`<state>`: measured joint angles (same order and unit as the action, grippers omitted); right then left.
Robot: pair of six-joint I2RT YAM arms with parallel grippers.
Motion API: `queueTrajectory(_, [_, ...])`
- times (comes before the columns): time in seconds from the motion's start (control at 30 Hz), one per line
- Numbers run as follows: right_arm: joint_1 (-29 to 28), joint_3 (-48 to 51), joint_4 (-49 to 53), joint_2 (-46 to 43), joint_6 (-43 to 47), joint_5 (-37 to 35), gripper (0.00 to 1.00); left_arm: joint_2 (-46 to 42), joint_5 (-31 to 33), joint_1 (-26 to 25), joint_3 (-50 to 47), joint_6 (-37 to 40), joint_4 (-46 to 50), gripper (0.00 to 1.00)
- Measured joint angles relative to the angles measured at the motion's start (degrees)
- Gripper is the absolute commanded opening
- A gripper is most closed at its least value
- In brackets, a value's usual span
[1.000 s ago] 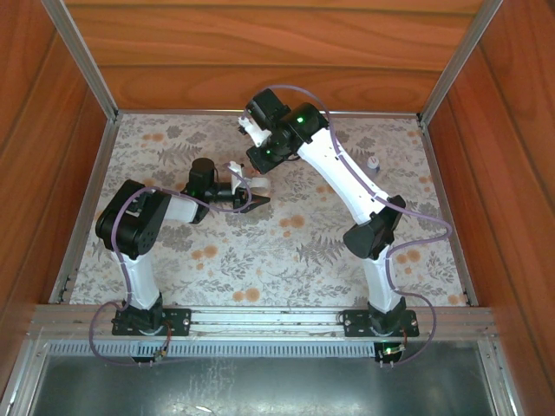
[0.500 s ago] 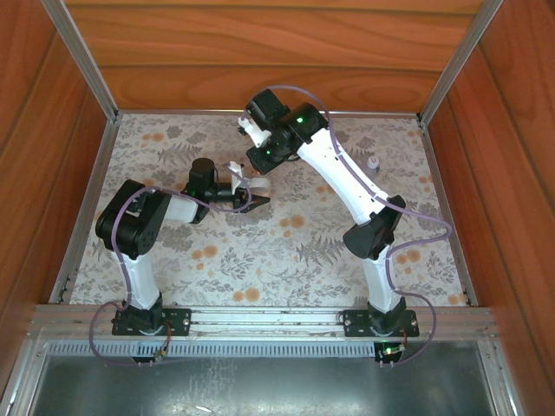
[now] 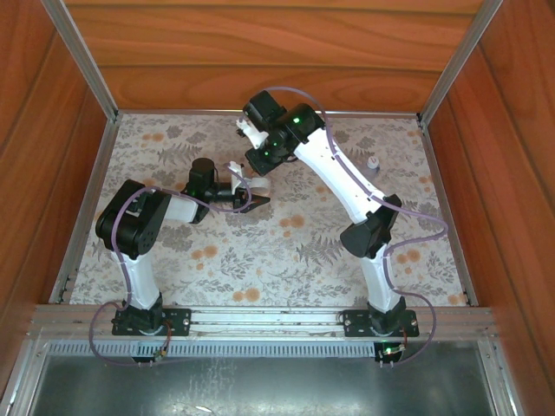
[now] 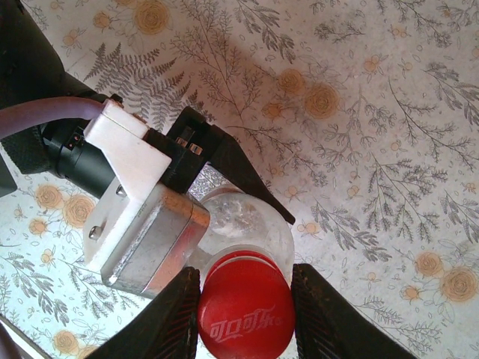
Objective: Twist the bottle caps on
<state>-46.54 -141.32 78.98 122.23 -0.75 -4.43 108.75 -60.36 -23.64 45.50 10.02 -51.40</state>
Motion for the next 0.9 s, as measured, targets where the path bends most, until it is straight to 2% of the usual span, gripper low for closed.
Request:
queueTrajectory(0.1, [0.0, -0.5, 0.4, 0.3, 0.0, 0.0, 0.38, 0.0, 0.0, 0.0, 0.0, 0.0, 0.0, 0.58])
queueTrajectory(0.63, [0.5, -0.5, 2.2, 1.6, -0.3, -0.5, 0.75, 0.1, -0.4, 0.0, 0.1, 0.0, 0.0, 0.58])
queueTrajectory(0.9, [0.4, 4.7, -1.4, -3.8, 0.0, 3.3, 0.77, 0.2, -0.4, 0.0, 0.2, -0.1, 0.0, 0.58])
